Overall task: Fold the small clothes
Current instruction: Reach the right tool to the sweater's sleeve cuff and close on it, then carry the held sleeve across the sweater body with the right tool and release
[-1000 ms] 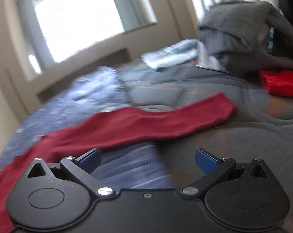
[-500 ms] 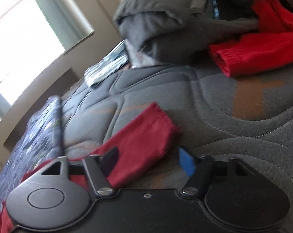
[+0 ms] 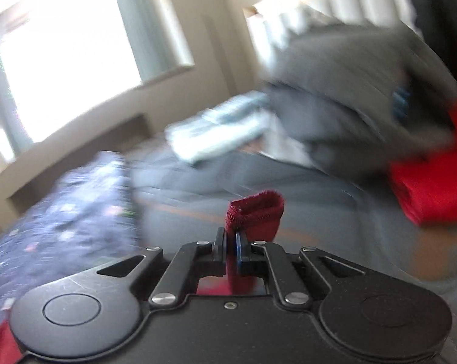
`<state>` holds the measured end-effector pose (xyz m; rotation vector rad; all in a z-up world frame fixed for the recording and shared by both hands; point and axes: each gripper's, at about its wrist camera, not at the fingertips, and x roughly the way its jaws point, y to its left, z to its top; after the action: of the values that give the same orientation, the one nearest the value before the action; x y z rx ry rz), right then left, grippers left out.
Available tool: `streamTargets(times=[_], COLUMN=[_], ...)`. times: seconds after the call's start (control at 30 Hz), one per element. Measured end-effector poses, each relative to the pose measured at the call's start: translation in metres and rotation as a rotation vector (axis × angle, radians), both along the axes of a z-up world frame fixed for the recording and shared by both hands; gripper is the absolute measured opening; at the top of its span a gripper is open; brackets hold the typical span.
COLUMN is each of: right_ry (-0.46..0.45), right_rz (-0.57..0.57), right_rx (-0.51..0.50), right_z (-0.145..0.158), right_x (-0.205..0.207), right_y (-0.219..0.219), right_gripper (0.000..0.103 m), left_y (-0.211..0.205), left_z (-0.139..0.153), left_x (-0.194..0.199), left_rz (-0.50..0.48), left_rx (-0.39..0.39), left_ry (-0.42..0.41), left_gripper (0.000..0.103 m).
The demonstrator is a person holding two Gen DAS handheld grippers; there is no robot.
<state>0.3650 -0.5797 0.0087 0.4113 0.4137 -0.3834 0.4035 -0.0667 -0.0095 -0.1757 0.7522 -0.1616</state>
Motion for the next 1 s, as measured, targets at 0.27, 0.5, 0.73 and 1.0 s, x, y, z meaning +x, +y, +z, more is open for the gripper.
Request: streamTargets(times=[0.27,0.5,0.73,1.0], right_ry=[-0.194,-0.187,-0.011,0.121], right_rz=[0.421,0.731,0.932,1.072], right_rx=[-0.082,-0.061,-0.091,-0.087], right_z=[0.085,0.072,-0.004,-0.052], right_x=[0.052,0.086,0.095,0.080], right_y=[0.156,0.302,0.421,0.449], right_gripper=[0.006,0.006,0.005,0.046], left_y=[0.068,0.128,0.171,0.182], left_z=[0.033,0.043,0.032,0.011], left_x=[-0.015,-0.029,-0.032,-0.009], left_rz=[0.094,0.209,0.297,0.319], left_rx=[-0.023,-0.045,-0.063,-0.099], left_ry=[-0.072,-0.109,-0.094,-0.089], left_gripper=[0.103,0.103,0.103,0.103])
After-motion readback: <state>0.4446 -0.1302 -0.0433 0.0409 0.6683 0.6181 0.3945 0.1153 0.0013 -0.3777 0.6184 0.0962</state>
